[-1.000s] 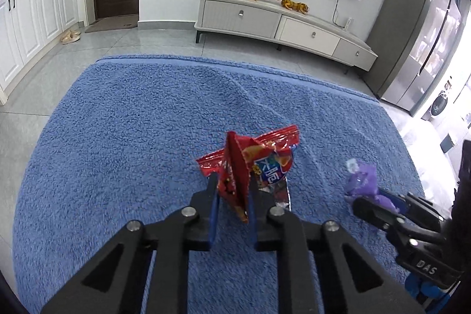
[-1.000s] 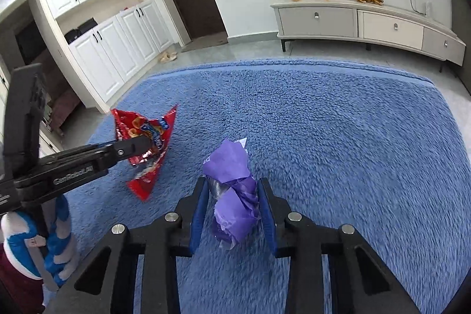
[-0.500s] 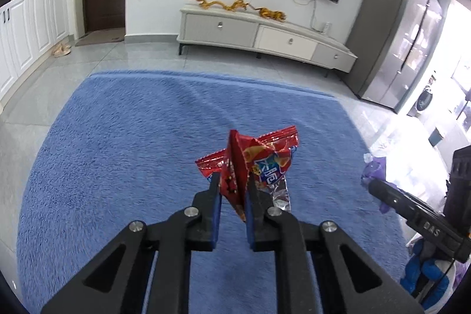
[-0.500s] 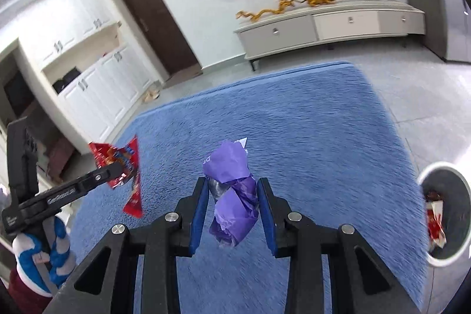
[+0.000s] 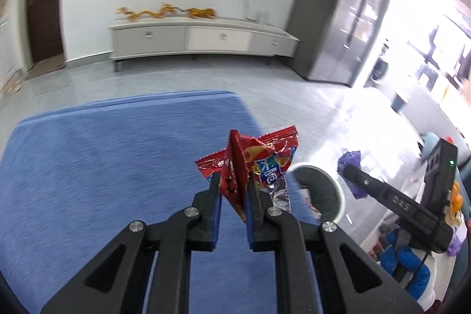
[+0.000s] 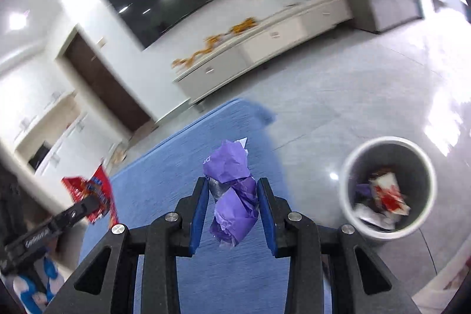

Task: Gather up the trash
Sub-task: 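Carry the snack bag and purple wrapper to the bin and open both tools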

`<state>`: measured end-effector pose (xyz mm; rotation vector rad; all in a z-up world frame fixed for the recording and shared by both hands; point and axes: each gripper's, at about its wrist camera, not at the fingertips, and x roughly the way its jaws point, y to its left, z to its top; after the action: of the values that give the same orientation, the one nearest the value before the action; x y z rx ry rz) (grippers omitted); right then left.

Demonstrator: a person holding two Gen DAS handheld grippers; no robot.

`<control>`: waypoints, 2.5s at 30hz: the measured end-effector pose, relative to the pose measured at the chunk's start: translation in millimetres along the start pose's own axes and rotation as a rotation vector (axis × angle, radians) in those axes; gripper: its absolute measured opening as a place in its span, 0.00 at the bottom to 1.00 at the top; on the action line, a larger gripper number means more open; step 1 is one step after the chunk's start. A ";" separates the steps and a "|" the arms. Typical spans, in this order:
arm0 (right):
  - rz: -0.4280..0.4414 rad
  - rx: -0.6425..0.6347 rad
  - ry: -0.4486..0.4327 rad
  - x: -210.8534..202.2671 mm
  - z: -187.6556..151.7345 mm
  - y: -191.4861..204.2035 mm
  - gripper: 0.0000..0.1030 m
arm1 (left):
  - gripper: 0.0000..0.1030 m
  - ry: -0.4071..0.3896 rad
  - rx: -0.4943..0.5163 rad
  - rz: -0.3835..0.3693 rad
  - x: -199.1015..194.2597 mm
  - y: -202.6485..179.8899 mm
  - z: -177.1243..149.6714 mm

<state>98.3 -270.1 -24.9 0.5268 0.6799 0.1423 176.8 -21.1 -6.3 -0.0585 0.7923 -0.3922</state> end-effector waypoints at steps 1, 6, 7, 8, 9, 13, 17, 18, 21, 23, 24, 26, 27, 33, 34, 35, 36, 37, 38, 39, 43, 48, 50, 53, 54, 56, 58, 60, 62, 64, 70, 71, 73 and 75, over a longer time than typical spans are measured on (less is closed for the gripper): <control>-0.026 0.029 -0.014 -3.2 5.2 -13.6 0.31 | 0.12 0.008 0.015 -0.012 7.1 -11.9 3.3; -0.138 0.181 -0.053 -7.4 22.9 -79.5 0.31 | 0.12 0.063 0.092 -0.077 56.3 -76.6 18.5; -0.159 0.212 -0.057 -6.5 24.0 -93.1 0.31 | 0.12 0.080 0.112 -0.089 69.6 -91.7 21.1; -0.178 0.238 -0.060 -5.3 24.4 -104.1 0.31 | 0.12 0.090 0.124 -0.095 77.6 -102.3 22.9; -0.201 0.272 -0.063 -3.5 25.0 -118.2 0.31 | 0.12 0.103 0.139 -0.101 86.1 -113.8 22.4; -0.258 0.391 -0.073 4.1 23.8 -166.9 0.31 | 0.12 0.156 0.200 -0.115 130.2 -157.3 26.5; -0.293 0.488 -0.080 13.1 21.6 -203.1 0.31 | 0.12 0.209 0.246 -0.112 172.3 -189.6 25.9; -0.299 0.500 -0.080 15.0 20.6 -208.8 0.31 | 0.12 0.222 0.258 -0.107 182.4 -196.8 25.5; -0.320 0.539 -0.078 22.8 19.2 -227.9 0.31 | 0.12 0.265 0.292 -0.092 212.4 -214.1 20.2; -0.334 0.555 -0.070 28.7 18.2 -238.8 0.31 | 0.12 0.290 0.308 -0.079 230.7 -222.2 17.8; -0.338 0.559 -0.066 31.0 17.4 -241.8 0.31 | 0.12 0.304 0.310 -0.073 239.1 -225.4 15.8; -0.352 0.566 -0.054 37.2 17.1 -249.2 0.31 | 0.12 0.333 0.312 -0.067 253.4 -232.5 9.6; -0.356 0.570 -0.049 39.8 17.2 -250.4 0.31 | 0.12 0.343 0.312 -0.065 258.5 -233.9 7.6; -0.385 0.593 -0.016 50.8 14.9 -266.4 0.33 | 0.13 0.391 0.313 -0.051 291.4 -242.3 5.2; -0.387 0.597 -0.009 51.7 15.1 -269.8 0.33 | 0.13 0.397 0.313 -0.048 295.4 -245.1 4.5; -0.392 0.600 -0.003 53.0 14.5 -273.0 0.33 | 0.13 0.401 0.312 -0.047 298.3 -245.5 3.6; -0.395 0.602 0.001 52.9 14.1 -273.5 0.33 | 0.13 0.408 0.312 -0.044 302.8 -247.0 2.2; -0.399 0.603 0.006 53.9 13.7 -275.6 0.33 | 0.13 0.413 0.313 -0.041 306.7 -248.6 1.3; -0.400 0.603 0.011 54.9 13.4 -276.2 0.33 | 0.13 0.416 0.315 -0.038 310.6 -250.9 1.0; -0.401 0.603 0.015 56.0 13.2 -277.3 0.33 | 0.13 0.420 0.317 -0.035 314.0 -251.5 -0.3; -0.408 0.603 0.028 60.5 14.8 -279.0 0.33 | 0.13 0.438 0.313 -0.028 326.2 -250.2 -2.7; -0.424 0.599 0.038 66.5 18.5 -275.8 0.34 | 0.16 0.458 0.297 -0.031 335.8 -252.8 -6.0; -0.429 0.603 0.039 66.8 17.7 -276.2 0.46 | 0.17 0.467 0.283 -0.040 339.1 -252.0 -6.8; -0.436 0.601 0.030 64.0 18.4 -275.1 0.50 | 0.20 0.472 0.267 -0.050 341.7 -249.7 -7.3; -0.436 0.600 0.029 63.8 18.7 -275.3 0.50 | 0.23 0.474 0.258 -0.058 342.4 -249.0 -7.1; -0.438 0.596 0.025 62.3 20.1 -274.0 0.51 | 0.28 0.472 0.249 -0.063 342.5 -248.2 -6.6; -0.440 0.595 0.015 60.0 20.5 -272.1 0.52 | 0.30 0.469 0.243 -0.065 341.4 -247.7 -5.9; -0.444 0.592 0.009 58.1 20.5 -271.0 0.52 | 0.31 0.468 0.240 -0.071 339.7 -249.5 -5.2; -0.446 0.597 0.003 55.7 21.6 -270.1 0.52 | 0.32 0.464 0.241 -0.070 337.4 -250.8 -5.2; -0.448 0.598 -0.005 52.8 22.7 -268.3 0.53 | 0.33 0.460 0.235 -0.070 334.3 -250.3 -3.9; -0.446 0.596 -0.022 43.1 24.2 -263.6 0.54 | 0.34 0.443 0.228 -0.066 320.4 -247.5 1.9; -0.445 0.598 -0.025 41.3 23.8 -262.4 0.54 | 0.34 0.439 0.225 -0.067 317.4 -246.5 2.8; -0.441 0.597 -0.027 38.2 23.2 -259.1 0.54 | 0.34 0.431 0.220 -0.073 308.3 -244.3 4.9; -0.440 0.593 -0.030 34.7 23.2 -254.7 0.54 | 0.34 0.417 0.219 -0.076 296.7 -242.4 7.4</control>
<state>128.8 -488.7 -158.6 0.9275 0.7929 -0.4949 292.2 -354.5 -155.7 0.2047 1.1554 -0.5715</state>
